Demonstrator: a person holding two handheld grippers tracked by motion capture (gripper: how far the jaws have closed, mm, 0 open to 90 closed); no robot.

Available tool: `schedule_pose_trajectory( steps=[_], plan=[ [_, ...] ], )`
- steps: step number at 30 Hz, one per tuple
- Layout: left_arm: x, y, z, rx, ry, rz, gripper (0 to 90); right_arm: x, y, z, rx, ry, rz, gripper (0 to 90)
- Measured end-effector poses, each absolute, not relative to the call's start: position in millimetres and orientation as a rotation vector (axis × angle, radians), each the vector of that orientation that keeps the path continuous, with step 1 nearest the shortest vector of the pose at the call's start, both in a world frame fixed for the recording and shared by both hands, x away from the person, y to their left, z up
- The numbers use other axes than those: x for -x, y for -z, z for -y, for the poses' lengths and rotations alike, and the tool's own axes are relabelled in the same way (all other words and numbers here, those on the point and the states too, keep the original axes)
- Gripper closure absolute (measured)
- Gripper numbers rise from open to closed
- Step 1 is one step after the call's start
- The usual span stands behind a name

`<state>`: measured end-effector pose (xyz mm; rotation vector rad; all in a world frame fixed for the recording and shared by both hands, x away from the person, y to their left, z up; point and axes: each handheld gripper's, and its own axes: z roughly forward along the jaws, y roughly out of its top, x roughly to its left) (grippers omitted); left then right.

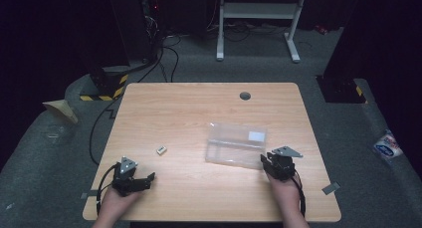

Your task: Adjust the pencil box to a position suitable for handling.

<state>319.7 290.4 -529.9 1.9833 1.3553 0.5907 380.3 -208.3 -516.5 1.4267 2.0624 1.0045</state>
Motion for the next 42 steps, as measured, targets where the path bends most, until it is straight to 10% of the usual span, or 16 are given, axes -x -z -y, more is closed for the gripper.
schedule_pose_trajectory(
  steps=[42],
  plan=[
    [-319.8, 529.9, -290.4, -1.988, -0.585, -1.352, 10.8, -371.1, 518.1, 149.6, -1.270, -1.025, -2.223, 73.8]
  ],
)
